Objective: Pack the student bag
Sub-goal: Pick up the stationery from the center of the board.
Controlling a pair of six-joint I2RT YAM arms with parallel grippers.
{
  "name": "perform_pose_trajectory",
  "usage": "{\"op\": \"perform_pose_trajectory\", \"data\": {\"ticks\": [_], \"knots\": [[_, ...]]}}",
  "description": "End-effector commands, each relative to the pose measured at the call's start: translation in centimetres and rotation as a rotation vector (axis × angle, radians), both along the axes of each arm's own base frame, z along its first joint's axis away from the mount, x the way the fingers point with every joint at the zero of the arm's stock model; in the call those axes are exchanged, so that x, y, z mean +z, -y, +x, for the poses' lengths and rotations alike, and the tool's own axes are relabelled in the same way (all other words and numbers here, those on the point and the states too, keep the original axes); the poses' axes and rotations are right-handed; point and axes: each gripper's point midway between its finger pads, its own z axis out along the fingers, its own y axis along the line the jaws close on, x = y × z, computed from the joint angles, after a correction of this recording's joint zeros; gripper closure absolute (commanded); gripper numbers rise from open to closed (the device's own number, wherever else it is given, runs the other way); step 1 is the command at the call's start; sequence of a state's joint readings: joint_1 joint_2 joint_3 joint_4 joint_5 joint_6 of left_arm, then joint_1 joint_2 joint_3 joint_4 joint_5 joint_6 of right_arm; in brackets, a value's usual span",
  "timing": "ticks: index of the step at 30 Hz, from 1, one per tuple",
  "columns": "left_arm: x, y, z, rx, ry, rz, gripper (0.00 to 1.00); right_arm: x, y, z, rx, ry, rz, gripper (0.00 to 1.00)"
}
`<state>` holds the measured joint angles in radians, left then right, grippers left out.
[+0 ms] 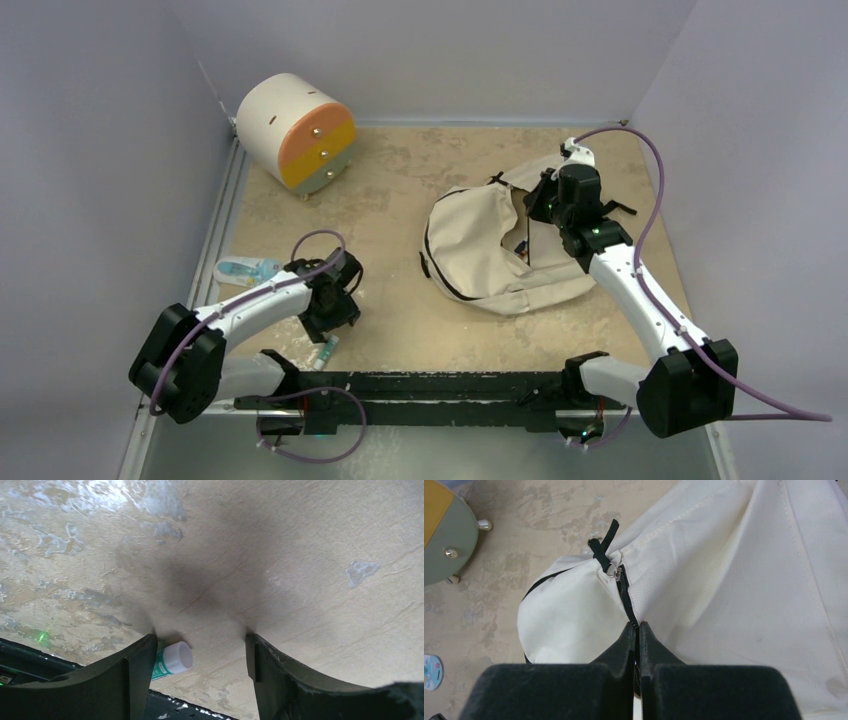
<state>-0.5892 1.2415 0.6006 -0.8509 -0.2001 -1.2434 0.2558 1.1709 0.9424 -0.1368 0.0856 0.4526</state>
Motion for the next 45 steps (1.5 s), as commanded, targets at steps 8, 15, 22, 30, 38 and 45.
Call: {"op": "perform_pose_trajectory", "data": {"ticks": [8,15,22,30,38,45], "knots": [[0.2,-1.5,-0.4,-0.022,-0.055,0.104,0.35,3.8,-0.8,0.4,0.023,0.1,0.051,1.0],[1.3,-1.6,-0.2,0.024,-0.023,0.095,0.34,3.9,-0.8,0.7,0.018,0.112,0.053,1.0],[2.9,-1.8,0.1,0.084,0.027,0.082,0.33,3.9,-0.8,0.7,0.017,0.115,0.052,1.0],[4.7,-2.5,-2.2,0.229,-0.078,0.123,0.27,3.8,-0.8,0.8,0.018,0.117,0.055,1.0],[4.7,-3.0,-3.5,0.294,-0.141,0.163,0.21,3.8,-1.3,0.9,0.038,0.119,0.068,1.0],[3.8,-1.2,-1.6,0.126,-0.096,0.082,0.21,4.1,-1.4,1.0,0.043,0.122,0.069,1.0]]}}
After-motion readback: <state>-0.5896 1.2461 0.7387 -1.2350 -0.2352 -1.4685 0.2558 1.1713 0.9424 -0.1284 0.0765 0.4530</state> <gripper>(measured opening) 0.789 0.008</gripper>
